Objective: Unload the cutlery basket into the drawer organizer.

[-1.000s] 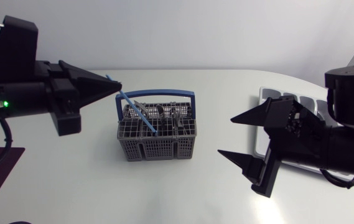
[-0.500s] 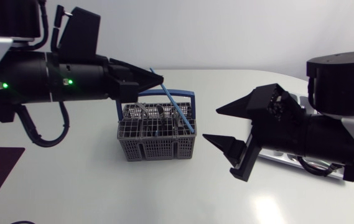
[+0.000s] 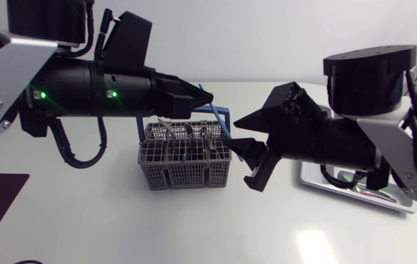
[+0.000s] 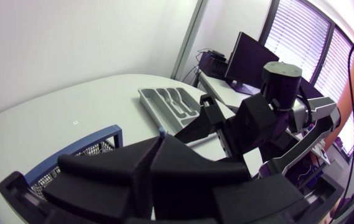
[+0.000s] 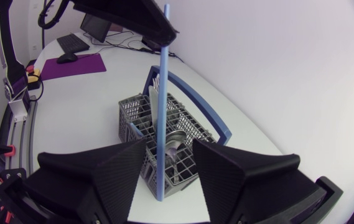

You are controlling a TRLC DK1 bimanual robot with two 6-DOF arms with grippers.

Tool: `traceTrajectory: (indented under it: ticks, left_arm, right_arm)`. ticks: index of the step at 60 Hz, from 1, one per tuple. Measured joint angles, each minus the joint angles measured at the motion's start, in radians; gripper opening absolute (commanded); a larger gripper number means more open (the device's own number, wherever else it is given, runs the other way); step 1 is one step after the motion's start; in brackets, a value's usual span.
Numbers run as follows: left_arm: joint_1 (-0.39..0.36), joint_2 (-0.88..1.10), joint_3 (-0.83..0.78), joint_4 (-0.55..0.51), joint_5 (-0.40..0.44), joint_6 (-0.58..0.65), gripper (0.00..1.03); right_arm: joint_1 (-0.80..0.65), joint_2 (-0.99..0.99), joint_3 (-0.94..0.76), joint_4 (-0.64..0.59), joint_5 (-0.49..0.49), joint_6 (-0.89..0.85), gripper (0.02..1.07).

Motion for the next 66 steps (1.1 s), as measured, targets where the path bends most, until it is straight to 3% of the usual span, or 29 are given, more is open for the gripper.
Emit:
traceTrajectory:
  ticks: [11, 18, 27, 41, 45, 55, 66]
  left_arm:
    - [0.000, 0.005, 0.002, 0.008, 0.000, -0.003, 0.22]
    - [0.000, 0.005, 0.002, 0.008, 0.000, -0.003, 0.22]
    - [0.000, 0.005, 0.002, 0.022, 0.000, -0.003, 0.22]
    - [0.004, 0.005, 0.002, 0.021, 0.001, -0.003, 0.24]
    - [0.007, 0.005, 0.002, 0.021, 0.003, -0.003, 0.34]
    - [0.032, 0.005, 0.010, 0.021, 0.006, -0.003, 0.75]
    - [0.118, -0.002, 0.051, 0.018, 0.027, -0.003, 0.86]
  right_arm:
    - [0.004, 0.031, 0.014, 0.002, 0.000, 0.004, 0.21]
    - [0.005, 0.046, 0.028, 0.002, 0.000, 0.013, 0.20]
    - [0.005, 0.058, 0.034, 0.002, -0.012, 0.022, 0.09]
    - [0.005, 0.061, 0.034, -0.005, -0.031, 0.026, 0.08]
    - [0.004, 0.061, 0.034, -0.008, -0.032, 0.027, 0.08]
    - [-0.002, 0.049, 0.033, -0.051, -0.051, 0.030, 0.08]
    - [-0.064, -0.009, 0.017, -0.106, -0.084, 0.029, 0.08]
